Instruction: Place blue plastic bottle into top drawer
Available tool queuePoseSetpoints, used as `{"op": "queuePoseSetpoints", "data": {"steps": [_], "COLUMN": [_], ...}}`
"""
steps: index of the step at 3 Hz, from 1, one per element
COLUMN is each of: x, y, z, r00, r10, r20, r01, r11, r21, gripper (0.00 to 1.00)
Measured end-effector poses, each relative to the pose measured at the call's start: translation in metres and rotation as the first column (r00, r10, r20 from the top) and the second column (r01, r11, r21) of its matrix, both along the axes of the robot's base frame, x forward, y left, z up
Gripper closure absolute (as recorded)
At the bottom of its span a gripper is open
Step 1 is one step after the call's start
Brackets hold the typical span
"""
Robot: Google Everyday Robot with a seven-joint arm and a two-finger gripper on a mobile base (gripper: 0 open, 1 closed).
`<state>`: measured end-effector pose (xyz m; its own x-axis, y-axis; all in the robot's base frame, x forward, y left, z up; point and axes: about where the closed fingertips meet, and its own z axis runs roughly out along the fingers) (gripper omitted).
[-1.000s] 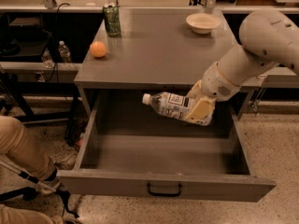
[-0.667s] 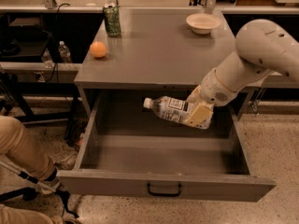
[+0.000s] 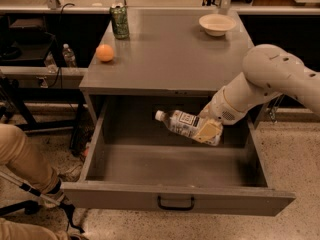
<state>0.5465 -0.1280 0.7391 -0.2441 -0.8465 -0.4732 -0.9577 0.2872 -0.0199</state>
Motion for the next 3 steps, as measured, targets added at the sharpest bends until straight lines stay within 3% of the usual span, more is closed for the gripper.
{"op": "queuePoseSetpoints", "data": {"steps": [2,3], "x": [0.011,0.016], "y": [0.01,0.017], "z": [-0.042,-0.061], "r00": [0.9965,0.9943], "r10": [-0.083,-0.104], "r20": [-0.009,-0.025], "r01": [0.083,0.105], "r11": [0.996,0.994], "r21": [0.017,0.039], "gripper": [1.0,0.86]}}
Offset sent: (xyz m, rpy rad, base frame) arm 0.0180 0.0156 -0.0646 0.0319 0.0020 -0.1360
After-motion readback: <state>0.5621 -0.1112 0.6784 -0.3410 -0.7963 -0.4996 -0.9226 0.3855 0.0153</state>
